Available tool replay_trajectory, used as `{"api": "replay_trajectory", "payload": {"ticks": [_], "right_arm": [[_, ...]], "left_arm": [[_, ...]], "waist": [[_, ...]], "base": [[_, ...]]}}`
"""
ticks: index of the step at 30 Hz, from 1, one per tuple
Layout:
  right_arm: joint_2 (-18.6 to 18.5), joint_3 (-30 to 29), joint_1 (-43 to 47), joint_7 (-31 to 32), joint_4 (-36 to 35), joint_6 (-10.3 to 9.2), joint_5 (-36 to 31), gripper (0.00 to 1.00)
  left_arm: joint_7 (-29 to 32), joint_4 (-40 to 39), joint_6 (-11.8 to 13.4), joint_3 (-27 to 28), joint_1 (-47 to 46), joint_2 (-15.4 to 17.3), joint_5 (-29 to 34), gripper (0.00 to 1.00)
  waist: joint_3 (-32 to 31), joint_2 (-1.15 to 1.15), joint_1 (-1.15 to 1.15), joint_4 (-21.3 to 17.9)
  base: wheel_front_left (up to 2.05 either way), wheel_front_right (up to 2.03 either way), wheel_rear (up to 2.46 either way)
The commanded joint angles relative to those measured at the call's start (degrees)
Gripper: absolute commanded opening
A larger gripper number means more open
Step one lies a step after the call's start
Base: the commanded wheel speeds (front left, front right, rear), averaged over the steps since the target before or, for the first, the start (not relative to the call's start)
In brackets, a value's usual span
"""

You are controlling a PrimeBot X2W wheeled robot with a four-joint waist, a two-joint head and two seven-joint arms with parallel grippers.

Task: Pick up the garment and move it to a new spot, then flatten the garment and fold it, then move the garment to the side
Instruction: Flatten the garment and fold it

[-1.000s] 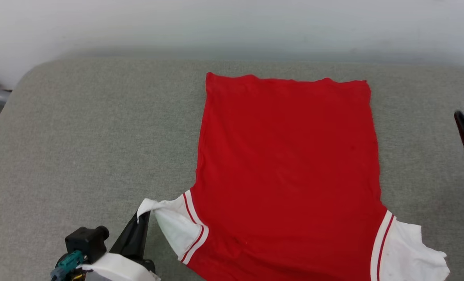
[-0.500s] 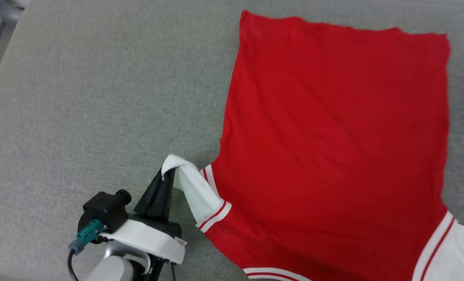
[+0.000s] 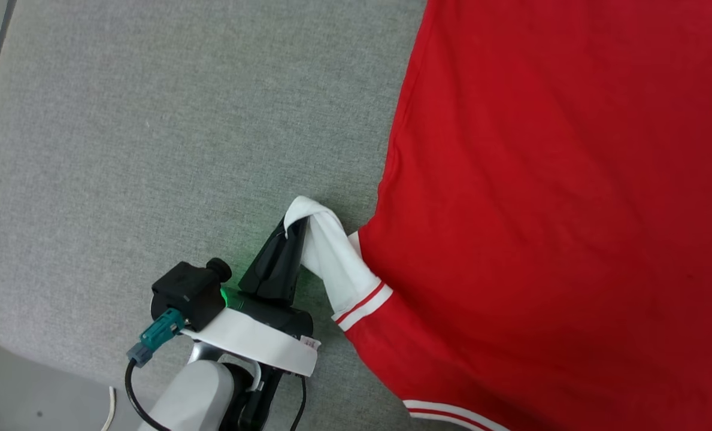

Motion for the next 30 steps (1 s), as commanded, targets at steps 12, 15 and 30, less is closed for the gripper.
{"api": "replay_trajectory", "payload": {"ticks": [12,15,30], "right_arm": [[0.68,-0.24,6.1,0.24,6.1,-0.05,-3.06,0.0],[0.26,-0.33,4.45,-1.41,5.01,-0.07,-2.89,0.0],[-4.61,7.57,8.94,-10.45,-5.48,-0.06,7.46,0.0]], "left_arm": [[-0.4,1.63,-3.11,4.27,-0.13,-3.34,3.52,0.0],[-0.4,2.0,-3.47,5.09,0.54,-3.59,4.17,0.0],[-0.09,1.73,-2.04,7.95,6.94,-1.8,5.61,0.0]], "waist": [[1.46,0.0,-0.02,0.29],[0.27,0.0,-0.02,-0.48],[-11.81,0.0,-0.02,-6.41]], "base": [[0.0,0.0,0.0],[0.0,0.0,0.0],[0.0,0.0,0.0]]}}
